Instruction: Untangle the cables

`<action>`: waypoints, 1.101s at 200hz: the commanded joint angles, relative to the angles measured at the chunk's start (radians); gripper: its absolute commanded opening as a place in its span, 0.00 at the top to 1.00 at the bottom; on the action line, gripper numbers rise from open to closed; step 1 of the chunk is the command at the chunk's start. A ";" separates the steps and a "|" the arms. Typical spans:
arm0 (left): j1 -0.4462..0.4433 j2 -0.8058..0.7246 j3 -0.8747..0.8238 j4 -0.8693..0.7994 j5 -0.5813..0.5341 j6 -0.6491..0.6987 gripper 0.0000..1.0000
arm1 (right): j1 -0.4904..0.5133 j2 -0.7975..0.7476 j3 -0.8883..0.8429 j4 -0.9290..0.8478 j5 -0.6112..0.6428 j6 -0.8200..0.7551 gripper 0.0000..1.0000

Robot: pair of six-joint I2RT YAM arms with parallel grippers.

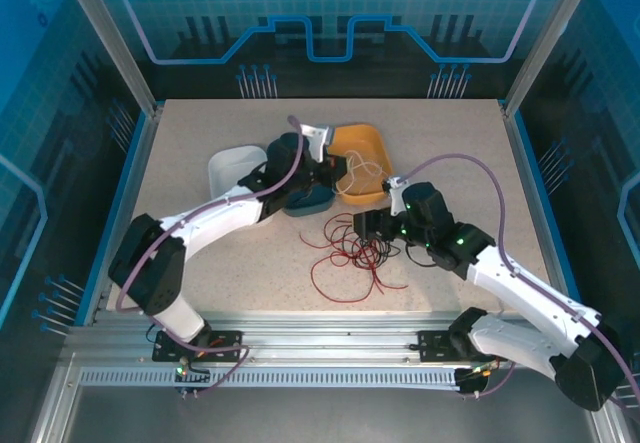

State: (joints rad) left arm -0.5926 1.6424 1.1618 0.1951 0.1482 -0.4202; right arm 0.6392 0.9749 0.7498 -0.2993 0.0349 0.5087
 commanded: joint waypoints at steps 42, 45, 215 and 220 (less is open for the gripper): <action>0.004 0.273 0.304 -0.157 -0.049 0.037 1.00 | -0.042 -0.061 -0.026 -0.090 0.123 0.074 0.00; 0.004 0.287 0.315 -0.160 -0.045 0.039 1.00 | -0.045 -0.061 -0.025 -0.096 0.125 0.077 0.00; 0.027 0.599 0.635 -0.346 -0.153 0.010 0.95 | -0.088 0.028 0.075 -0.449 0.338 0.281 0.00; 0.029 0.606 0.645 -0.351 -0.156 0.007 0.95 | -0.087 0.035 0.080 -0.452 0.338 0.279 0.00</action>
State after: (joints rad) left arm -0.5781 2.2047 1.7451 -0.0937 0.0364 -0.4114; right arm 0.5659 0.9806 0.7906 -0.6926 0.3378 0.7570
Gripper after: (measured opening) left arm 0.048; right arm 0.996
